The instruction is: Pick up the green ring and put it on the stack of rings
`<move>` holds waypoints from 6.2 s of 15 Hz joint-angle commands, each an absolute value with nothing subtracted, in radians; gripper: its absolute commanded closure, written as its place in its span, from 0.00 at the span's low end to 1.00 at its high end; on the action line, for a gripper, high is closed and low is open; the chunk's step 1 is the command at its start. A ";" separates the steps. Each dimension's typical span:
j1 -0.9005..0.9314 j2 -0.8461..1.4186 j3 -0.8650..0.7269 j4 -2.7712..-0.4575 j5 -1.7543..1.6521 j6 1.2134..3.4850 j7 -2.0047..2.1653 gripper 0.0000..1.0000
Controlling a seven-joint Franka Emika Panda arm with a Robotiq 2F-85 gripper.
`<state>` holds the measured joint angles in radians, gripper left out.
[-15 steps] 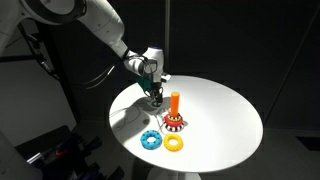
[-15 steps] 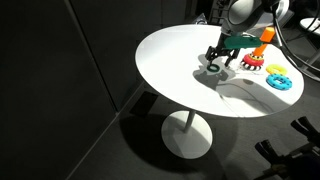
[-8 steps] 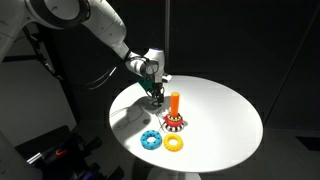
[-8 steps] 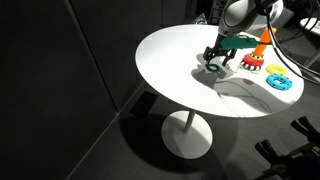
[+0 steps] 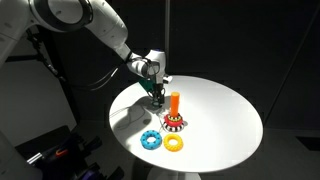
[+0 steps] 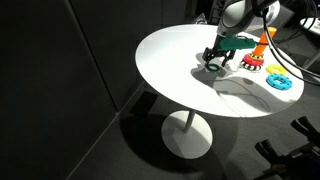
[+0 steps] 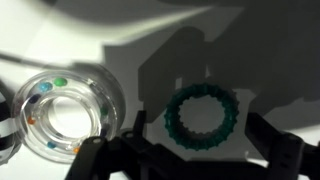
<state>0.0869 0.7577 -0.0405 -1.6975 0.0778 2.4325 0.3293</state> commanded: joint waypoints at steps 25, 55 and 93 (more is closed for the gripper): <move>0.085 0.537 -0.098 -1.738 0.056 2.297 0.371 0.55; -0.083 0.209 -0.172 -1.953 0.050 2.189 0.450 0.55; -0.062 0.247 -0.121 -1.971 0.148 2.209 0.388 0.00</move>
